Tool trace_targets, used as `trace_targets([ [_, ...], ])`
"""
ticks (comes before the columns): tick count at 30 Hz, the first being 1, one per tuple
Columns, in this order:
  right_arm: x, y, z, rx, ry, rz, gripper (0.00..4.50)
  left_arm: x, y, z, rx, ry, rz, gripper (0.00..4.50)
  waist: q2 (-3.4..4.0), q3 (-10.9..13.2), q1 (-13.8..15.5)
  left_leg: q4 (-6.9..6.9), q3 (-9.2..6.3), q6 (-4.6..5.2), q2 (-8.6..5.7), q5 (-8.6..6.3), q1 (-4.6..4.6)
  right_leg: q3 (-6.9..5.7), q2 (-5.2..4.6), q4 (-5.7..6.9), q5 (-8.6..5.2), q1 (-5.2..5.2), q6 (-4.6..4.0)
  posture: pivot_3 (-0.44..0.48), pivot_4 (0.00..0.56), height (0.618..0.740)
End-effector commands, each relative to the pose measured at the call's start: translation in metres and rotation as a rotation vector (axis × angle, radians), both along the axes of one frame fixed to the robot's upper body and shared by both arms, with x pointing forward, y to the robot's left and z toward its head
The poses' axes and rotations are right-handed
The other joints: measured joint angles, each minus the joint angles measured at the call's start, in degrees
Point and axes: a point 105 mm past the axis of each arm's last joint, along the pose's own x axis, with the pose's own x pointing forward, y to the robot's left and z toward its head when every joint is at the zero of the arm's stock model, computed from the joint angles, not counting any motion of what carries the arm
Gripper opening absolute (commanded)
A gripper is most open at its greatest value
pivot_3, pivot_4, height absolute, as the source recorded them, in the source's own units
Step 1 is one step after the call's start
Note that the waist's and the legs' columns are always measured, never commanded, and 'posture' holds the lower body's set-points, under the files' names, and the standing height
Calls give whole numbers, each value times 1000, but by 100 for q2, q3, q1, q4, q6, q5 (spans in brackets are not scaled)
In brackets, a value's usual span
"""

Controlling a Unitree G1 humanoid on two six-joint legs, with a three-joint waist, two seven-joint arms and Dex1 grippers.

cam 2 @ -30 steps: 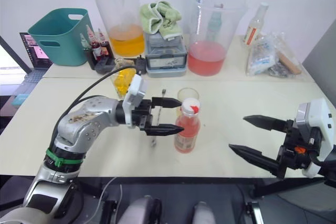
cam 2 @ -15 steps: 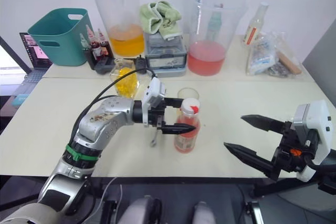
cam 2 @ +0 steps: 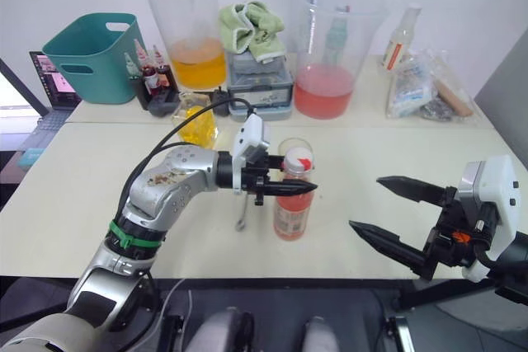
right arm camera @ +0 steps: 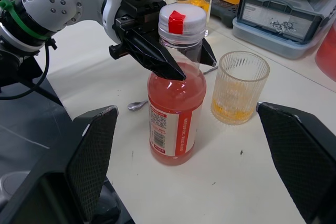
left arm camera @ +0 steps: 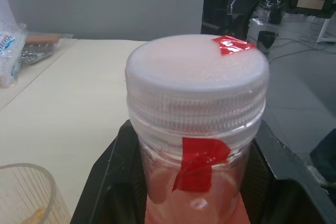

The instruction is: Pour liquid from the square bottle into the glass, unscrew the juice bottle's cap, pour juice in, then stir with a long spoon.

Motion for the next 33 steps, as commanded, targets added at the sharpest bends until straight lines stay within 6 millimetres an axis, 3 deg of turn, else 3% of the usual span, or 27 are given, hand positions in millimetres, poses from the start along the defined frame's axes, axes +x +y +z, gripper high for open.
trace_targets([
  [1,-1,5,8,-17,-50,33,4500,-3,0,6,7,-48,-21,2066,0,0,0,0,0,0,0,0,0,0,0,0,0,0,0,0,150,736],
  [16,6,24,21,10,-88,111,4500,-12,4,-11,37,-45,-32,2066,0,-1,-17,0,-1,1,1,-1,0,2,0,0,0,1,-1,0,150,736],
  [18,7,26,22,11,-91,115,4500,-13,4,-10,39,-46,-33,1690,0,-1,-19,0,-1,1,2,-1,0,1,0,0,0,0,-1,0,150,736],
  [20,11,29,24,16,-98,122,4500,-13,4,-9,41,-44,-33,1616,0,-1,-23,-1,-1,1,1,-1,1,1,0,0,0,0,-1,0,150,736],
  [27,35,46,31,34,-144,102,4500,-13,2,-4,43,-44,-25,1616,0,-1,-39,-2,-1,2,2,-1,0,2,1,2,-2,-5,-3,0,150,736],
  [33,53,70,23,36,-140,113,4500,-13,2,-2,36,-36,-8,1616,1,-1,-36,-2,0,4,1,-2,-1,2,1,2,-2,-6,-3,0,150,736],
])
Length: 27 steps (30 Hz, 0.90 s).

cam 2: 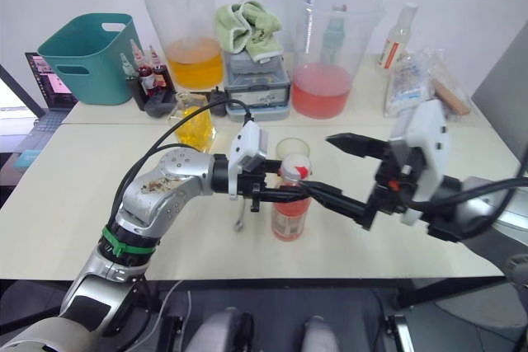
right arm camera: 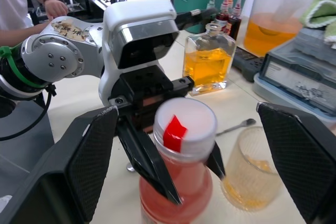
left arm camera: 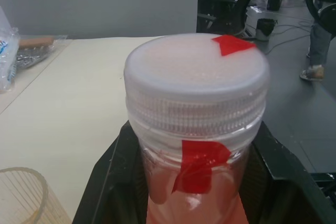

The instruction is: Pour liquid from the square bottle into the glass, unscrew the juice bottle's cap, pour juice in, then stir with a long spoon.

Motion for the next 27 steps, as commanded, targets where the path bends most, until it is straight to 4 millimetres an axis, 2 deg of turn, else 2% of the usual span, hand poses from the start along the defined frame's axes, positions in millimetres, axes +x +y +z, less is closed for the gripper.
trace_targets([
  [1,8,8,-3,-8,-18,-16,4500,-3,-1,0,4,13,-4,1616,0,0,4,0,0,0,-1,0,0,0,0,0,0,0,0,0,150,736],
  [5,16,12,-4,6,-27,-38,4500,-4,-1,0,1,17,1,1616,1,0,0,1,1,1,-1,-1,0,0,0,3,0,0,0,0,150,736],
  [9,22,12,-8,6,-12,-61,3389,-4,0,0,0,19,7,1616,1,0,2,0,1,1,-1,-1,0,0,0,5,0,-2,0,0,150,736],
  [11,21,13,-9,6,-7,-53,2623,-4,1,0,1,18,11,1616,1,-1,-1,0,1,2,-1,-1,0,-1,0,5,0,-2,0,0,150,736],
  [14,18,15,-10,10,4,-17,1702,-5,1,0,2,17,13,1616,1,-1,-3,0,1,3,-1,-1,0,-1,0,5,0,-2,0,0,150,736],
  [23,16,24,-12,-64,15,230,1688,-5,6,-1,16,4,32,1616,2,-1,-58,0,1,3,0,-2,0,-1,4,4,0,-2,0,0,150,736],
  [27,29,25,-14,-131,31,488,1688,-6,15,-2,19,13,58,1616,3,-1,-155,1,1,3,0,-2,1,-1,6,4,0,-2,0,0,150,736],
])
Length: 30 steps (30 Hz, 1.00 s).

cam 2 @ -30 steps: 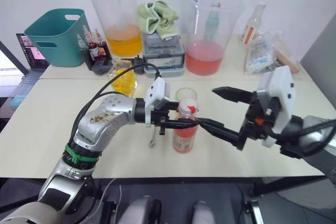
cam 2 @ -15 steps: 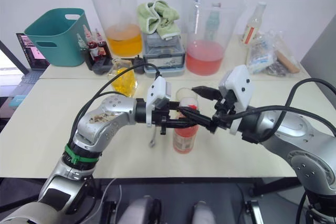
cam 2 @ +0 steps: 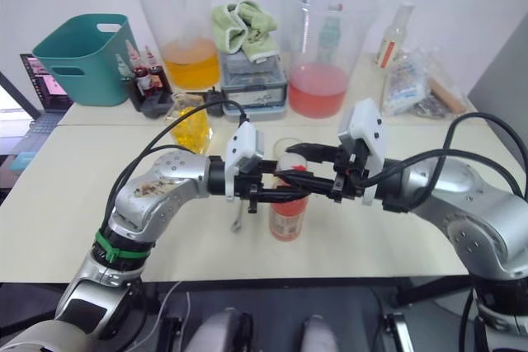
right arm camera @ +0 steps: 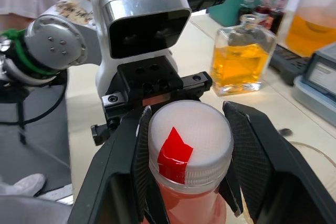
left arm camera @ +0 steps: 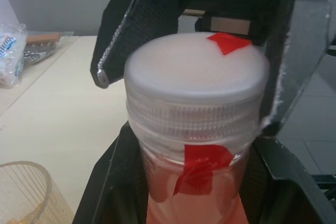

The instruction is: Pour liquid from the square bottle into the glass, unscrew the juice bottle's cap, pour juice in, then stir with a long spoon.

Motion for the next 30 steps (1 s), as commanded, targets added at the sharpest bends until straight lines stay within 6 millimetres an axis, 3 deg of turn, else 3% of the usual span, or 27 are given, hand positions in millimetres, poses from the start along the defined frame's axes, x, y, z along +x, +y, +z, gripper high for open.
trace_targets([
  [1,0,5,-4,-62,-8,236,1688,-3,5,-2,14,16,7,1616,0,0,-44,0,0,0,0,0,1,0,1,1,0,-1,0,0,150,736],
  [6,15,16,1,-166,-54,505,1688,-6,10,-4,8,29,44,1616,2,-1,-121,-2,1,0,1,0,5,8,9,7,1,-6,-1,0,150,736],
  [11,21,14,2,-200,-6,535,1688,-10,12,-3,4,26,41,1616,2,-1,-86,-4,-6,1,0,-1,5,1,6,14,1,-4,-2,0,150,736],
  [13,22,11,7,-178,23,520,2712,-11,12,-3,3,23,42,1616,2,-1,-75,-4,-5,0,0,-1,5,2,3,14,1,-4,-2,0,150,736],
  [18,16,-10,24,-104,-14,429,4340,-15,11,-2,-5,27,27,1616,2,0,-34,-5,-4,-1,-1,-1,3,2,-3,13,2,-8,-2,0,150,736],
  [19,15,-14,27,-88,-24,402,4468,-17,10,-1,-10,29,19,1616,2,0,-17,-5,-4,-1,-2,-2,3,2,-4,13,2,-8,-2,0,150,736],
  [24,3,-29,32,-5,-62,197,4468,-19,7,-2,-12,37,8,1616,2,0,15,-7,-4,-2,-2,-2,3,0,-12,11,2,-5,-2,0,150,736],
  [30,-19,-14,24,44,-72,24,4468,-18,4,-5,-12,55,3,1616,2,-1,4,-13,-5,-3,0,-2,3,3,-16,11,2,-8,-2,0,150,736],
])
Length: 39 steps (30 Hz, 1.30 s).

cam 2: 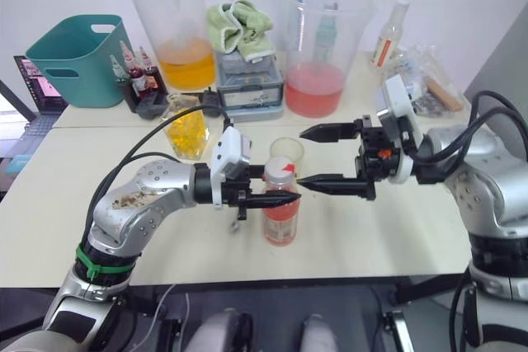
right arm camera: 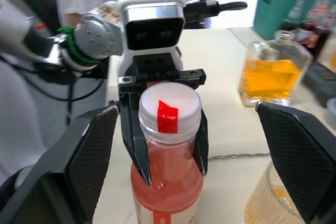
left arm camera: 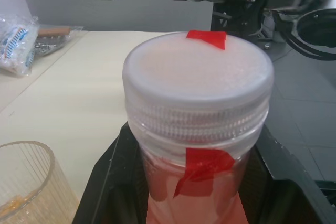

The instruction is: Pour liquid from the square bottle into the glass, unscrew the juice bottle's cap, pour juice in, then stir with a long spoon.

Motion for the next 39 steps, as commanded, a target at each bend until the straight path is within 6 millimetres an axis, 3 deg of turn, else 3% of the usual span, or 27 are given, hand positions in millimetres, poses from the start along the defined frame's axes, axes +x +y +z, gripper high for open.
trace_targets([
  [1,-15,11,9,33,-57,-56,4468,-6,-7,-5,4,37,-46,1616,0,0,3,0,-1,0,0,0,0,-2,0,0,0,2,0,0,150,736],
  [13,-10,23,-6,27,-2,-199,4468,-6,-11,-8,4,37,-76,1616,-1,0,45,4,1,1,-5,0,0,-3,1,-4,0,6,1,0,150,736],
  [22,-7,23,-12,-15,15,-179,1701,-5,-11,-10,4,40,-68,1616,-1,0,63,9,0,3,-7,-1,-1,-4,3,-6,-1,10,2,0,150,736],
  [29,-6,24,-8,-47,-6,-36,1695,-2,-10,-10,24,27,-35,1616,-1,0,58,12,1,4,-7,-1,0,-4,6,-6,-1,10,3,0,150,736],
  [35,-2,32,5,-156,-75,351,1695,-6,-2,-9,33,22,-10,1616,0,0,-20,13,5,4,-4,0,0,-1,12,-6,-2,5,3,0,150,736],
  [39,6,38,11,-192,-111,491,1695,-7,0,-10,31,31,6,1616,-1,1,-23,10,4,4,-5,-1,-1,-1,13,-1,-1,1,3,0,150,736],
])
